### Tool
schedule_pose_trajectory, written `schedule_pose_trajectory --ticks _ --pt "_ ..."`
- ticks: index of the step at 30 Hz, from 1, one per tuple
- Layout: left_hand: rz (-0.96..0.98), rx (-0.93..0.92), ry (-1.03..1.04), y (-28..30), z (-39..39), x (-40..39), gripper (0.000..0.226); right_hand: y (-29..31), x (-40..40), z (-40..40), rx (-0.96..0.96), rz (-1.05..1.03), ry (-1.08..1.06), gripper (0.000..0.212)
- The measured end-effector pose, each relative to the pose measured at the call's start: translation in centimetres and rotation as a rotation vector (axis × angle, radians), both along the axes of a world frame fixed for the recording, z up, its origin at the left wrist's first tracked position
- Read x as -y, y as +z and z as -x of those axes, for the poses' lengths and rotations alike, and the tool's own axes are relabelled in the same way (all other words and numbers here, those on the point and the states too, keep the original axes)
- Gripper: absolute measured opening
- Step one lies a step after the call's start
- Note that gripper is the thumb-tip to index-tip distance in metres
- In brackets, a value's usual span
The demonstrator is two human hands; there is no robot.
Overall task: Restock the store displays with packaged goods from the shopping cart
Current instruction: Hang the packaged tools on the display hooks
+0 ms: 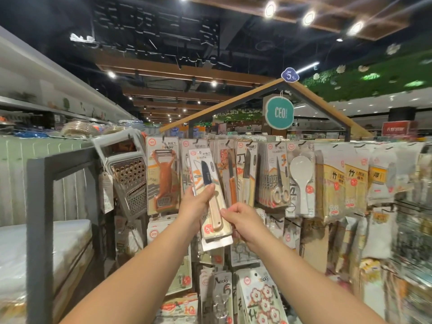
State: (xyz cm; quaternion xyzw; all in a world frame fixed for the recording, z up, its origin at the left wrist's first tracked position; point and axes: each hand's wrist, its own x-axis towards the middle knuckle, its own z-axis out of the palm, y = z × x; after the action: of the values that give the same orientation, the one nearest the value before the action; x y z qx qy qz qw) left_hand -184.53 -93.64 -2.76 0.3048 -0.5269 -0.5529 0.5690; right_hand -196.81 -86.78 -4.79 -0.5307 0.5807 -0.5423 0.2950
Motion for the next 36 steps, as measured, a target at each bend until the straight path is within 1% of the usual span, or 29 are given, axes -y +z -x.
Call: schedule_pose_trajectory --ticks 2,5,8,12,20,22,25,26,27,29,33,35,36 --pt "-0.005 0.009 -0.018 -0.2 0.4 0.0 0.042 -0.4 0.1 0.3 0.014 -0.007 -0.057 0.017" --pt "-0.027 0.0 -0.07 -0.1 0.9 -0.3 0.025 -0.7 0.4 0.6 0.145 0.011 -0.125 0.017" --pt "-0.012 -0.005 -0.045 0.2 0.9 -0.4 0.027 0.0 0.4 1.2 0.22 0.067 -0.169 0.016" --pt "0.035 0.076 0.022 0.5 0.4 -0.4 0.028 1.4 0.4 2.6 0.318 0.104 -0.194 0.016" --pt "0.04 0.121 0.069 0.8 -0.6 -0.6 0.026 2.5 1.1 3.8 0.298 0.05 -0.174 0.021" --pt "0.047 0.148 0.08 0.7 -0.7 -0.7 0.036 2.6 1.3 4.0 0.331 0.052 -0.192 0.018" --pt "0.044 0.151 0.079 0.3 -0.7 -0.3 0.074 2.7 1.4 4.3 0.354 0.071 -0.22 0.016" --pt "0.036 0.153 0.08 0.0 -0.8 0.1 0.08 2.7 1.4 4.4 0.347 0.067 -0.224 0.016" --pt "0.03 0.155 0.087 0.0 -0.8 0.0 0.076 2.6 1.6 4.5 0.339 0.06 -0.225 0.016" --pt "0.011 0.151 0.095 -0.1 -0.9 -0.1 0.058 2.4 2.0 4.8 0.336 0.042 -0.233 0.017" --pt "-0.005 0.148 0.126 0.1 -1.1 -0.4 0.049 2.1 2.8 5.0 0.329 -0.046 -0.163 0.023" --pt "0.002 0.147 0.123 0.1 -1.0 -0.6 0.041 1.8 2.7 4.5 0.309 -0.082 -0.109 0.033" --pt "0.004 0.148 0.121 0.0 -1.0 -0.5 0.037 1.5 2.6 4.3 0.262 -0.091 -0.111 0.041"
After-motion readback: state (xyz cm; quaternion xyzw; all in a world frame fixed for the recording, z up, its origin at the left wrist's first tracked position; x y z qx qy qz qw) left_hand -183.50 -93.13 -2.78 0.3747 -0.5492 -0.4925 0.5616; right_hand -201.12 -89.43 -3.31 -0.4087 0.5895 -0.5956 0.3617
